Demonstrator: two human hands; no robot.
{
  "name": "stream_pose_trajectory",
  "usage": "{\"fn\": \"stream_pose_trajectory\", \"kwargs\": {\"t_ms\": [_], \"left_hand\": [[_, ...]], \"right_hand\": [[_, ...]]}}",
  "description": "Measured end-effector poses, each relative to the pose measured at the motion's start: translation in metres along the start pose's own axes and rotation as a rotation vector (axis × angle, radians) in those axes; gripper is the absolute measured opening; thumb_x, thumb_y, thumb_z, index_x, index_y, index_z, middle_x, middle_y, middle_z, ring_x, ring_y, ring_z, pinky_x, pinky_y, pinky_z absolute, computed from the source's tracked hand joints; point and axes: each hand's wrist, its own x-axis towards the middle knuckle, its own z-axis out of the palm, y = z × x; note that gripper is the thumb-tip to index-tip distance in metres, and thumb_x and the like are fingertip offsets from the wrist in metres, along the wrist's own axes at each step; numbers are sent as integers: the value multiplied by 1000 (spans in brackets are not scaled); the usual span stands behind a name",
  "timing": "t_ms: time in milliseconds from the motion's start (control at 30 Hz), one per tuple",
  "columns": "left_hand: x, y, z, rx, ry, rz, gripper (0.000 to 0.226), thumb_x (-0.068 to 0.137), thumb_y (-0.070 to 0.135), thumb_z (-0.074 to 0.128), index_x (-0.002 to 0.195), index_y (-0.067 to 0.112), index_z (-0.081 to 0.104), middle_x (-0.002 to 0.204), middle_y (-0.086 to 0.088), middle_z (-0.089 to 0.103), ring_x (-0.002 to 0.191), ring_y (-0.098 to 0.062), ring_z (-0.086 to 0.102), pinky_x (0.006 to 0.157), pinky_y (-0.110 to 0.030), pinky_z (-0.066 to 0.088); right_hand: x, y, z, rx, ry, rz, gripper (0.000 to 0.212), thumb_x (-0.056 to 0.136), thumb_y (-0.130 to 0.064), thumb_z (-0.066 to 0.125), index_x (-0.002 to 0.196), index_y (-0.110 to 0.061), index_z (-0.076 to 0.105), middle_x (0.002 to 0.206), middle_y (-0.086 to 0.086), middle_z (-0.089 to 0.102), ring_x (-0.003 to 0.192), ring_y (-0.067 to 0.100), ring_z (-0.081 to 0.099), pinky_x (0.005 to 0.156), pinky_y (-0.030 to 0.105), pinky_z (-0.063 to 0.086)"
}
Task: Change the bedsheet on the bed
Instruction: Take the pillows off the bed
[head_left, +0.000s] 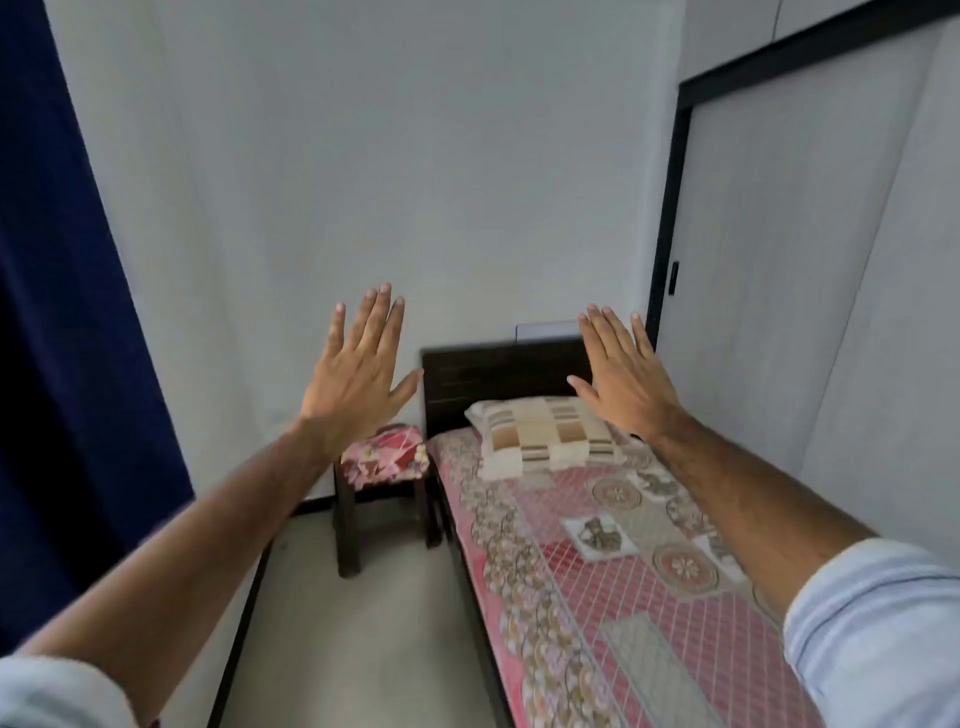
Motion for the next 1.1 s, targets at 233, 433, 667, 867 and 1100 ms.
{"fn": "stream_pose_trajectory", "kwargs": {"t_ms": [233, 433, 667, 867, 1100], "left_hand": [[-41, -21, 72, 39, -107, 33, 84, 100, 59, 20, 161, 4, 2, 169, -17, -3, 157, -30, -3, 126, -55, 5], [-29, -25, 153, -4, -153, 64, 81, 101, 55, 21, 161, 3, 6, 168, -17, 0, 157, -30, 0, 126, -55, 7], [23, -41, 272, -31, -229, 82, 81, 100, 59, 9, 159, 4, 6, 168, -17, 4, 156, -32, 7, 125, -57, 13], [93, -56, 378, -48, -288, 79, 78, 101, 55, 21, 160, 4, 14, 168, -17, 7, 156, -31, 7, 125, -57, 11], [153, -98, 516, -141, -345, 71, 81, 97, 61, 21, 160, 10, 24, 168, -13, 13, 153, -30, 7, 124, -52, -5]], "right_hand": [[-25, -49, 68, -22, -207, -44, 87, 96, -53, 51, 157, -4, 14, 164, 18, 15, 152, 30, 17, 123, 55, 9], [-14, -63, 146, -1, -330, -26, 89, 95, -53, 52, 157, -4, 13, 164, 18, 14, 152, 31, 16, 124, 54, 6], [41, -59, 271, 51, -399, 26, 87, 98, -54, 46, 158, -6, 6, 166, 16, 8, 154, 30, 8, 122, 51, -6], [116, -33, 373, 83, -440, 34, 86, 98, -53, 46, 159, -7, 6, 166, 14, 9, 154, 30, 8, 121, 50, -6], [195, -37, 490, 67, -555, 45, 85, 98, -53, 46, 159, -9, 6, 166, 13, 8, 154, 30, 7, 123, 54, 0]]}}
